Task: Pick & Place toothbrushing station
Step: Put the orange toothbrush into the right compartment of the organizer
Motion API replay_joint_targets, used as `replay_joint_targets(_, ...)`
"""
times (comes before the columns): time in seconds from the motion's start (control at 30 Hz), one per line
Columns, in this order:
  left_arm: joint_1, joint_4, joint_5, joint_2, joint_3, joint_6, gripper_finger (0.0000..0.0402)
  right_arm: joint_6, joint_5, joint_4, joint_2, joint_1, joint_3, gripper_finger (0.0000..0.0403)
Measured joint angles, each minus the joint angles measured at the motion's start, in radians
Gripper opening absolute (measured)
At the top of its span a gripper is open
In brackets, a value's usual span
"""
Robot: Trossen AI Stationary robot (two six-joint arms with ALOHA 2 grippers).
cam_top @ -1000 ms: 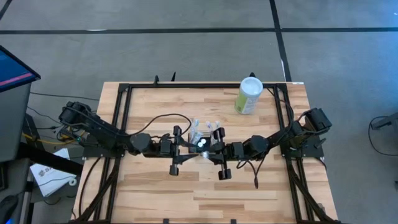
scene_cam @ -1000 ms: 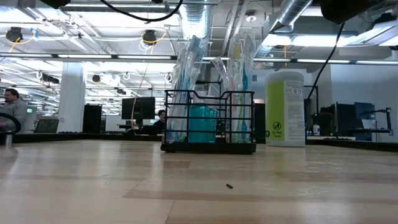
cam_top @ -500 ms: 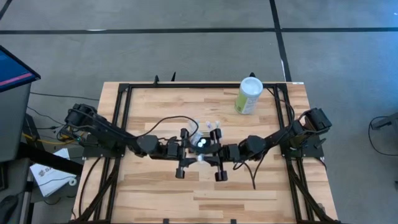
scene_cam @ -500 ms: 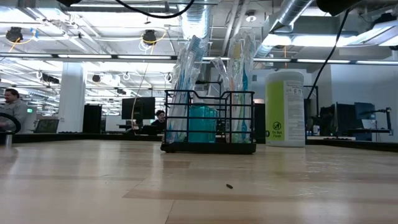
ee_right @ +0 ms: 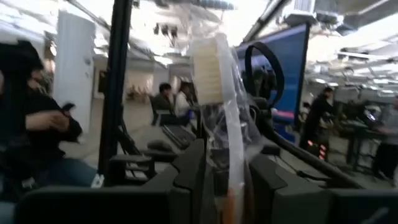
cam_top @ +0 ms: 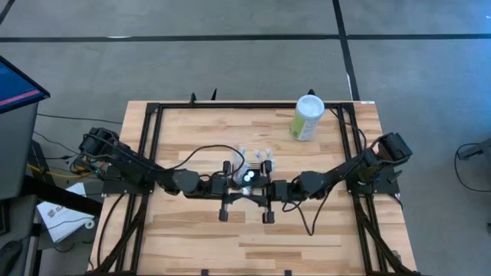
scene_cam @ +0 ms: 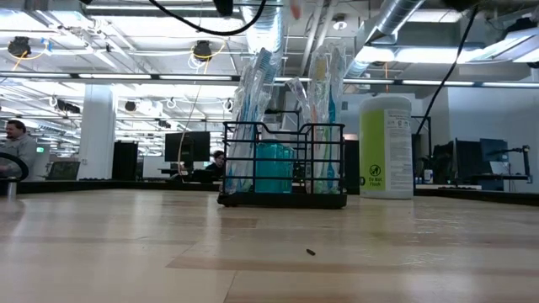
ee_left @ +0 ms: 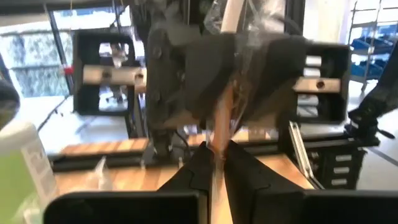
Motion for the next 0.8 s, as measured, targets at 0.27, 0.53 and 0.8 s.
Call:
replay_joint_targets(0.27,-0.016,-0.136,-0.024,-0.042,0.0,-0.043,0.0013,0.062,0.079,-0.29,-0.14,0.046,0.0,0.0074)
replay_joint_targets(0.53,-0.002,-0.165,-0.022,-0.042,0.0,-0.089,0.0014,0.119,0.083,-0.398,-0.185,0.047,0.001,0.0075)
replay_joint_targets(0.8,0.0,-0.167,-0.03,-0.041,0.0,-0.093,0.0014,0.119,0.155,-0.536,-0.185,0.048,0.052,0.0061)
